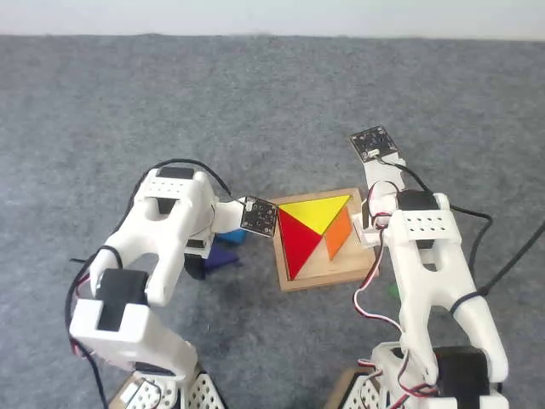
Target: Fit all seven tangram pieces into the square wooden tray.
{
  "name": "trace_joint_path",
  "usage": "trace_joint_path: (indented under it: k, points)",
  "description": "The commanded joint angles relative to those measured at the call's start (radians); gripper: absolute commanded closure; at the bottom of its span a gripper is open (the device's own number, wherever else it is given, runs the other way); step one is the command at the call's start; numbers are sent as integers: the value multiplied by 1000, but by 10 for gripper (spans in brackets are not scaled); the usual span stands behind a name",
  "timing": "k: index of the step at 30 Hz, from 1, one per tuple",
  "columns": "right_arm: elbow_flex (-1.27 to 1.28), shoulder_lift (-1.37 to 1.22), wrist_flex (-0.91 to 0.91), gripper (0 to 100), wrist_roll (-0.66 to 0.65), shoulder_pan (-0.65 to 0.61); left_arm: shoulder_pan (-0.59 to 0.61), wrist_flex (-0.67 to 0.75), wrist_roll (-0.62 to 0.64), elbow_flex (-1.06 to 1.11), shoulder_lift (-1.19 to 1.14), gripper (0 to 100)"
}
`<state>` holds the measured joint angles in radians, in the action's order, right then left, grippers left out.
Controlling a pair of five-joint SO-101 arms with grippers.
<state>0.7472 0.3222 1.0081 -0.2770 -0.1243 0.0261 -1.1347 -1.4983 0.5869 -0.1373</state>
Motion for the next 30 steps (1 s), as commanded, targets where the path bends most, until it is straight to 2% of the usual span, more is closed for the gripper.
trace_joint_path:
  k: [1, 4, 11, 14, 17, 21, 24, 26, 30]
  points:
    - [-5, 50, -15, 991, -14, 15, -9, 52, 58, 19, 61, 713]
    - [-5, 48, -15, 991, -14, 15, -3, 94, 77, 53, 86, 721]
    - [-5, 48, -15, 991, -14, 15, 3, 170, 80, 180, 186, 815]
    - [-5, 48, -15, 991, -14, 15, 20, 169, 132, 228, 238, 845]
    - [-5, 48, -15, 991, -14, 13, 37, 169, 287, 263, 293, 848]
    - [-5, 50, -15, 991, -14, 13, 38, 144, 591, 294, 339, 846]
    - [-5, 51, -15, 991, -14, 13, 32, 14, 832, 271, 351, 846]
    - [-5, 51, -15, 991, -14, 13, 35, -83, 942, 242, 350, 847]
    - [-5, 53, -13, 991, -14, 13, 40, -120, 1119, 240, 348, 846]
